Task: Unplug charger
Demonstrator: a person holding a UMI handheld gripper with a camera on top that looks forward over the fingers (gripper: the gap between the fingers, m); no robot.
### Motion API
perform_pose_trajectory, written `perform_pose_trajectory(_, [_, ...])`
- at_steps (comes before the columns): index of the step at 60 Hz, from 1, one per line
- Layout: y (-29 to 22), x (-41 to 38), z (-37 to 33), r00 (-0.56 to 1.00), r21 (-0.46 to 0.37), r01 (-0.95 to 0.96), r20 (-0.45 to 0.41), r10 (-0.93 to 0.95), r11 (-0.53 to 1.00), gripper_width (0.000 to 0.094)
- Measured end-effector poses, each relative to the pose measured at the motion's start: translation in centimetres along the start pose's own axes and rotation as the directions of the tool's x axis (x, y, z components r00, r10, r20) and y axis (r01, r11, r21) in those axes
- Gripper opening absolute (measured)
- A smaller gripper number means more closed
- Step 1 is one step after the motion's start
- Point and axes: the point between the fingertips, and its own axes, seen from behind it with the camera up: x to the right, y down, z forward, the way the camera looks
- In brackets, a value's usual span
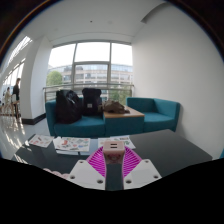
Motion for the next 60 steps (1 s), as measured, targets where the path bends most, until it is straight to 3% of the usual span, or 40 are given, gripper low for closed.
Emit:
perform_pose_trajectory(13, [11.1, 4.0, 3.2, 1.0, -0.242, -0.002, -0.014, -0.001, 0.97, 0.0189])
perform_pose_trajectory(29, [15.6, 3.9, 3.2, 1.0, -0.355, -0.005, -0.022, -0.003, 0.935, 0.0234])
perform_pose_trajectory(38, [15.4, 4.1, 3.3, 1.0, -0.353, -0.012, -0.03, 0.001, 0.936, 0.0301])
perform_pose_trajectory(44, [16.1, 5.0, 3.2, 0.998, -0.37, -0.022, -0.065, -0.002, 0.929, 0.0457])
perform_pose_trajectory(47, [16.2, 5.3, 3.2, 0.997, -0.366, -0.025, -0.078, -0.004, 0.93, 0.049])
perform_pose_trajectory(55, [14.0, 5.1, 2.9, 0.996, -0.312, -0.043, -0.083, 0.019, 0.949, 0.0558])
perform_pose_trajectory(60, [11.7, 3.9, 1.3, 0.998, -0.264, -0.037, -0.066, 0.02, 0.964, 0.0725])
